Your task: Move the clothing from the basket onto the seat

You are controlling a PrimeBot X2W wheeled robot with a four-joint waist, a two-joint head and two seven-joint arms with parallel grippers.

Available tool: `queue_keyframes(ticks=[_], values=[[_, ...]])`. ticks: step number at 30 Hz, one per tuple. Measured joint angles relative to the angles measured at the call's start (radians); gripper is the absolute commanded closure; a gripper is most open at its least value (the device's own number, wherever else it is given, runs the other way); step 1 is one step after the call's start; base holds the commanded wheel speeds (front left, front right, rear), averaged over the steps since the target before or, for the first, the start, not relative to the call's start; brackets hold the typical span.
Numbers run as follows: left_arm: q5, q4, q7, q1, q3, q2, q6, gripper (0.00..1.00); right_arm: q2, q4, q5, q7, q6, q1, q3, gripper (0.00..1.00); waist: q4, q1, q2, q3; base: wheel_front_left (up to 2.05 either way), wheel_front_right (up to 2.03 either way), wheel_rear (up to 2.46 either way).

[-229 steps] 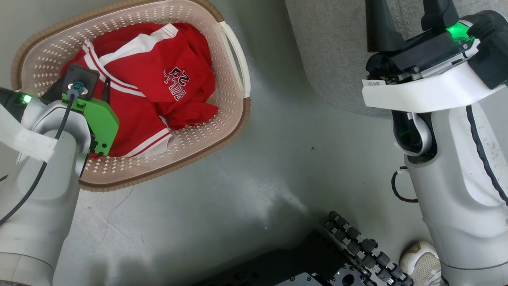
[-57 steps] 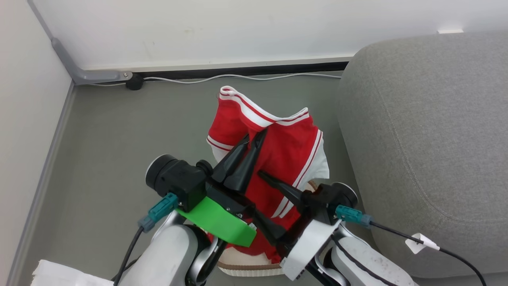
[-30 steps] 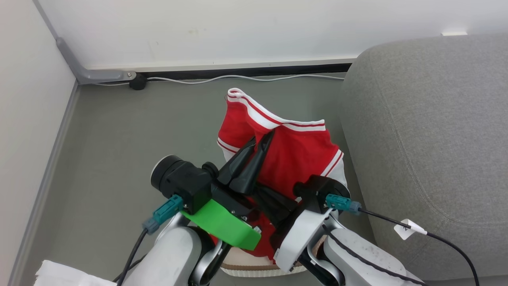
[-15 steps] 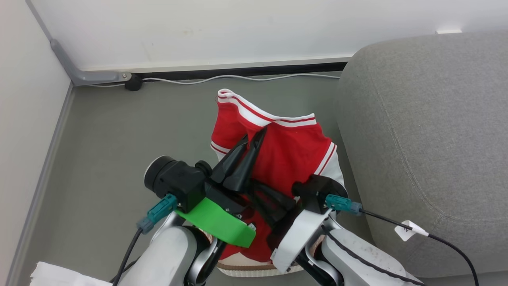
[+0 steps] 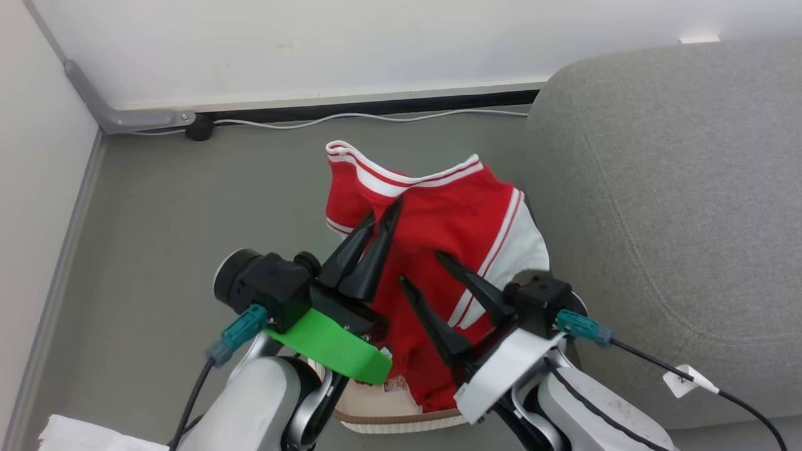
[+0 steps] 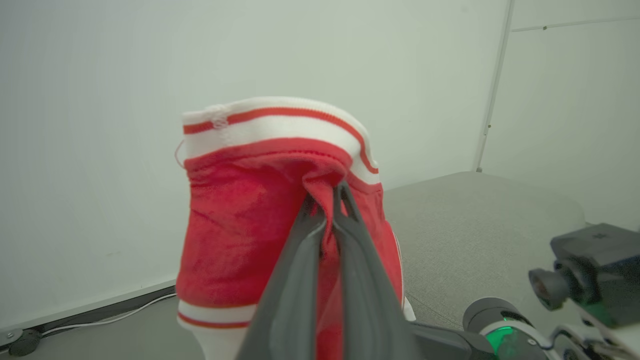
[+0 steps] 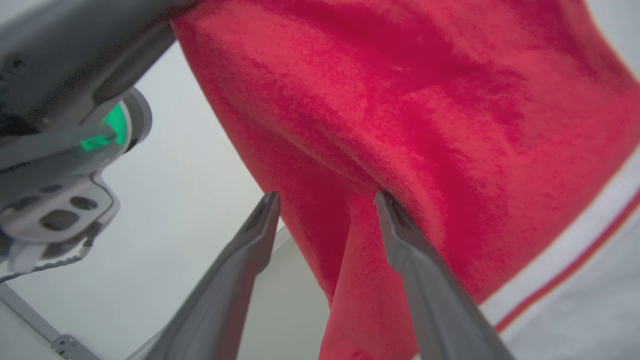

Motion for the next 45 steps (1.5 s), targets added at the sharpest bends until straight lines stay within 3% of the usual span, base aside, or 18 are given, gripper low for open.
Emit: queue_keyframes(ticks=[10, 21, 34, 45], values=[[0.000, 0.013, 0.000, 0.000, 0.033, 0.016, 0.018, 1.00, -0.054, -0.048, -0.006, 0.000, -0.036, 0.070, -0.049, 0.00, -0.013, 0.0000, 0.0000, 0.010, 0.00, 0.00, 0.00], [0.000, 0.020, -0.001, 0.002, 0.038, 0.027, 0.025, 1.00, -0.111, -0.085, -0.011, 0.000, -0.105, 0.118, -0.228, 0.00, -0.023, 0.0000, 0.0000, 0.010, 0.00, 0.00, 0.00], [0.000, 0.030, -0.002, 0.021, 0.036, 0.029, 0.025, 1.00, -0.168, -0.070, -0.022, 0.000, -0.122, 0.170, -0.392, 0.00, -0.030, 0.0000, 0.0000, -0.002, 0.00, 0.00, 0.00], [0.000, 0.027, -0.002, 0.022, 0.035, 0.032, 0.025, 1.00, -0.176, -0.030, -0.022, 0.000, -0.122, 0.206, -0.423, 0.00, -0.028, 0.0000, 0.0000, -0.004, 0.00, 0.00, 0.00]])
